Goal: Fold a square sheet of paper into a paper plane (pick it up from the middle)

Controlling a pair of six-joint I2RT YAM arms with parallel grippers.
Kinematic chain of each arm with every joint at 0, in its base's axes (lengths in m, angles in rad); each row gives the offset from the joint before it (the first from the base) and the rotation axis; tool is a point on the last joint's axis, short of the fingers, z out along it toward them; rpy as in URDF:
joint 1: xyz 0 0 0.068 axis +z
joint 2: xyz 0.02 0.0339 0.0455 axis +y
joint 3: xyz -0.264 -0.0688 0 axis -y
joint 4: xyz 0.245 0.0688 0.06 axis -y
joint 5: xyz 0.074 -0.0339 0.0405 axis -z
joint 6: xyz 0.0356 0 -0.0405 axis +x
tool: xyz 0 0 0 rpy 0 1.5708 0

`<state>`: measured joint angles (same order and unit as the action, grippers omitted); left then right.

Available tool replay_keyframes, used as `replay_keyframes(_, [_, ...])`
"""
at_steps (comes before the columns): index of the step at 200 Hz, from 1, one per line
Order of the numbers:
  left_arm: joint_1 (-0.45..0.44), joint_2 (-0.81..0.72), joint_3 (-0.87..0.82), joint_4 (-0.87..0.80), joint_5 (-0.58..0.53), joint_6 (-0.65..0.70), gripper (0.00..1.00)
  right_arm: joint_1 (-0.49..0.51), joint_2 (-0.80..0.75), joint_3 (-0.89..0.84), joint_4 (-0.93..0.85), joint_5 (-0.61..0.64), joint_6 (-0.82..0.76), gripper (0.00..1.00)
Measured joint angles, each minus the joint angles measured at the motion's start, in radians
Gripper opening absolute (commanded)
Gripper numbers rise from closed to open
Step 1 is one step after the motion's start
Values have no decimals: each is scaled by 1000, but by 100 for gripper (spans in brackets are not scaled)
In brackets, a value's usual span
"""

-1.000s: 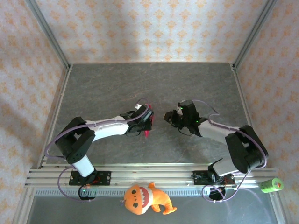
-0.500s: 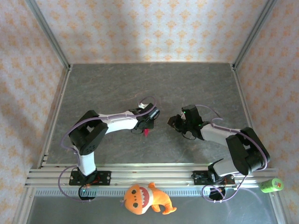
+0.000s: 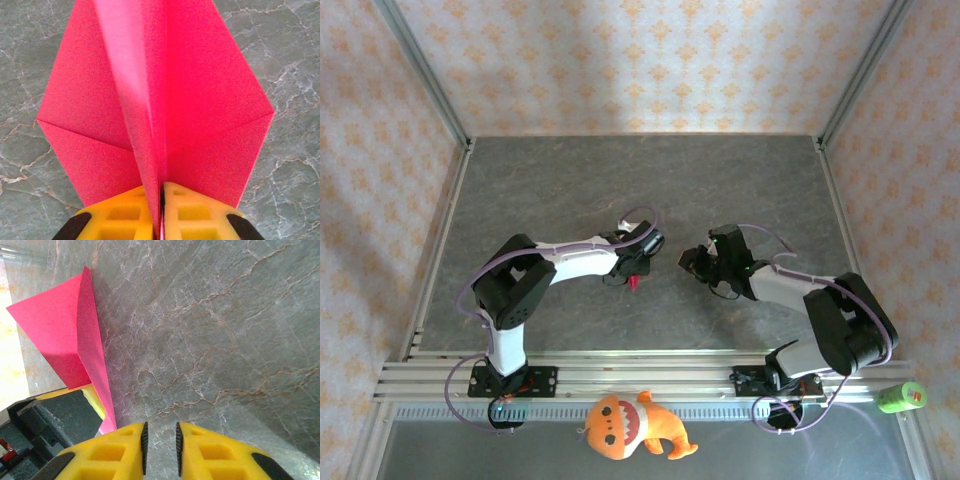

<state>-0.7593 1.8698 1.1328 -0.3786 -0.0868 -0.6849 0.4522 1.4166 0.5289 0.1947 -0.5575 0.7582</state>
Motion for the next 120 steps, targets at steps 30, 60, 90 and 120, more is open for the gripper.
replay_keyframes(30, [0, 0, 0, -1, 0, -3, 23, 0, 2, 0, 7, -3, 0, 24])
replay_keyframes(60, [0, 0, -1, -1, 0, -15, 33, 0, 2, 0, 7, -3, 0, 24])
replay_keyframes(90, [0, 0, -9, 5, -1, -45, 42, 0, 2, 0, 7, -3, 0, 24])
replay_keyframes(120, [-8, -7, -27, 26, -18, -79, 45, 0, 2, 0, 7, -3, 0, 24])
